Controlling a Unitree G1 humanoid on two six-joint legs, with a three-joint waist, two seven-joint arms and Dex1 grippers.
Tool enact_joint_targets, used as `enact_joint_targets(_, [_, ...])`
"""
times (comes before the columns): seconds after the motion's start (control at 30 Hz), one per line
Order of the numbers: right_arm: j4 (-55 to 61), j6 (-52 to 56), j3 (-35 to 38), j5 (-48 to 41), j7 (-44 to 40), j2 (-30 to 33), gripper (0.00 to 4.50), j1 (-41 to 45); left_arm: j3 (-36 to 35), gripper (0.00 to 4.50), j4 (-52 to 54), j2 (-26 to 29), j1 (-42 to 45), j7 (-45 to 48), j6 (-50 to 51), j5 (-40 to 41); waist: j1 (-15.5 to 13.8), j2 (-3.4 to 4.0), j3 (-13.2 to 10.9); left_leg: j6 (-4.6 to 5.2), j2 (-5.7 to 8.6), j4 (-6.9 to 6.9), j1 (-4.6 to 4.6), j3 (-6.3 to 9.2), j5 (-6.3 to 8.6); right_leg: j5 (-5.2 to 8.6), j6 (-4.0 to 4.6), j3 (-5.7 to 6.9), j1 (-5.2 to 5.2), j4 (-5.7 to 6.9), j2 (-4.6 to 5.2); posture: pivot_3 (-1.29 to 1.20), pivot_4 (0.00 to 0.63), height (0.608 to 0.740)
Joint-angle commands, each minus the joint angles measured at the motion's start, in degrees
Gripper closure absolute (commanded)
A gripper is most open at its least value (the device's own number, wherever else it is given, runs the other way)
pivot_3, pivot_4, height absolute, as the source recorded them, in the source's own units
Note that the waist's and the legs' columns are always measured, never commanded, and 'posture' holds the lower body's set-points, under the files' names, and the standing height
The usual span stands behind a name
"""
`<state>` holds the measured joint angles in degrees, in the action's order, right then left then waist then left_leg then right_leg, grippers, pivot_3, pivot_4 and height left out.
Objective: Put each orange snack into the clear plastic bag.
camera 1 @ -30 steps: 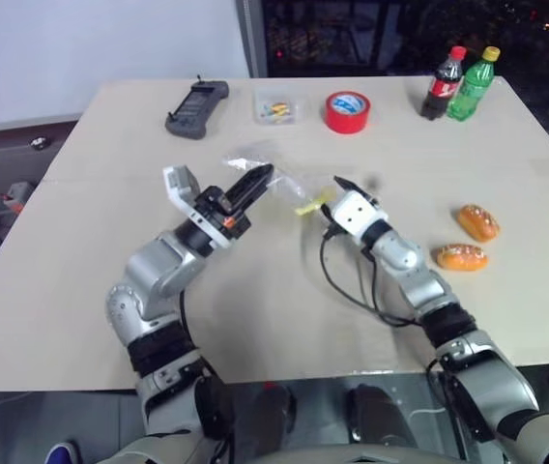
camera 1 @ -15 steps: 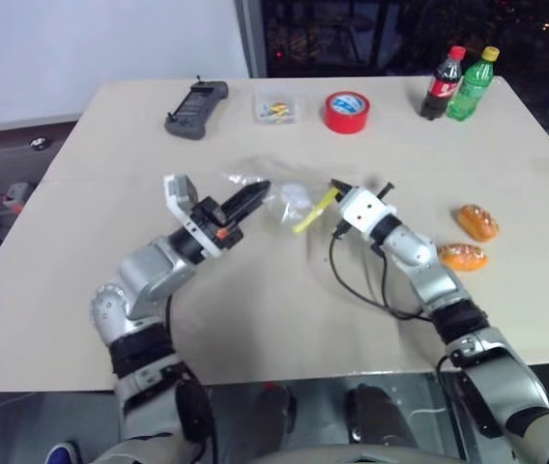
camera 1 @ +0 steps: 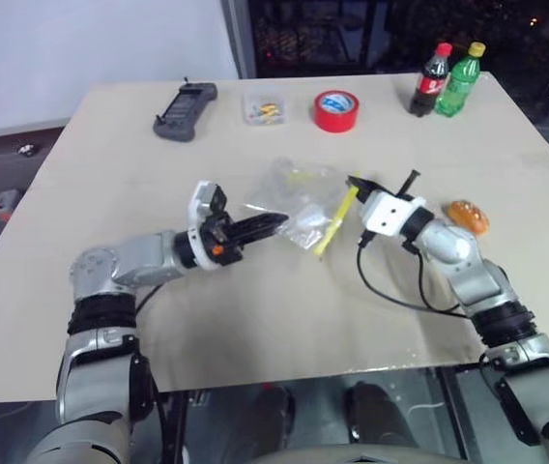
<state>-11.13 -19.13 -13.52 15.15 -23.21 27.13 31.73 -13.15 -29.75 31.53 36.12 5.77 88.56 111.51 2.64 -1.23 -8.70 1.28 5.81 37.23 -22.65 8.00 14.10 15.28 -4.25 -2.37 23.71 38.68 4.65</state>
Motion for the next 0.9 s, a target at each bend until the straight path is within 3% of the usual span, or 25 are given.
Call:
enact_joint_targets(0.03, [2.0,1.4,4.5,-1.5,0.0,2.3,4.43,0.4,-0.2,4.5,-1.6,3.0,1.5,2.0,1.6,1.5,0.0,0.0,0.0,0.0,0.0,0.0,0.0,-0.02,0.0,0.0,0.0,-0.03,0.03,0.04,0.0,0.0,0.15,0.74])
enact_joint_targets(0.17, [1.8,1.7,4.6,-1.5,0.0,3.1,4.43,1.2,-3.1,4.5,5.5,0.7,1.2,-2.1,-5.0,1.5,-0.3,0.0,0.0,-0.01,0.0,0.1,0.0,-0.06,-0.01,0.0,0.0,-0.07,0.06,0.13,0.01,0.0,0.15,0.74])
enact_joint_targets(0.27, [1.2,2.8,4.6,-1.5,0.5,2.1,4.5,1.7,-5.3,3.7,11.1,-2.6,-0.2,-2.7,-7.4,1.5,-0.4,0.0,0.0,-0.01,0.0,0.12,0.0,-0.1,-0.01,0.0,0.0,-0.1,0.04,0.13,0.06,0.0,0.15,0.74])
enact_joint_targets(0.4, [0.7,5.1,4.7,-1.3,0.0,1.4,4.5,2.4,-6.8,1.86,16.4,-3.9,-4.0,-9.7,-11.6,1.5,-0.2,0.0,0.0,-0.01,-0.04,0.11,0.0,-0.15,-0.01,0.0,0.0,-0.14,0.05,0.16,0.17,0.0,0.15,0.74])
enact_joint_targets(0.5, [0.8,10.5,4.2,-0.1,-1.7,2.0,4.5,3.6,-5.5,1.86,29.1,1.3,-8.8,-9.6,-13.6,-2.6,0.2,-0.01,0.0,-0.01,-0.11,0.08,0.01,-0.26,0.0,0.0,0.0,-0.26,0.14,0.2,0.24,0.0,0.15,0.74])
enact_joint_targets(0.6, [0.8,16.3,3.0,1.4,-4.8,2.9,4.5,5.7,-3.6,1.86,44.2,6.5,-10.6,-0.6,-17.7,-18.9,-0.5,0.03,-0.1,-0.01,-0.1,0.04,-0.04,-0.29,-0.01,-0.01,0.01,-0.28,0.2,0.2,0.24,0.0,0.15,0.74])
enact_joint_targets(0.7, [0.2,21.1,1.2,3.8,-7.8,3.7,4.5,8.7,3.9,1.86,59.8,15.1,-11.6,6.9,-28.3,-42.0,-0.9,0.07,-0.1,-0.01,-0.03,0.04,-0.03,-0.32,0.0,-0.01,0.02,-0.24,0.09,0.12,0.13,0.0,0.15,0.74])
enact_joint_targets(0.9, [-0.7,31.7,-2.8,9.0,-11.2,2.2,4.5,15.4,17.6,1.86,70.6,26.5,-4.3,12.1,-33.8,-64.9,-1.2,0.09,-0.1,-0.01,-0.08,-0.09,-0.07,-0.33,0.0,-0.02,0.03,-0.22,0.12,0.04,0.12,0.0,0.15,0.74])
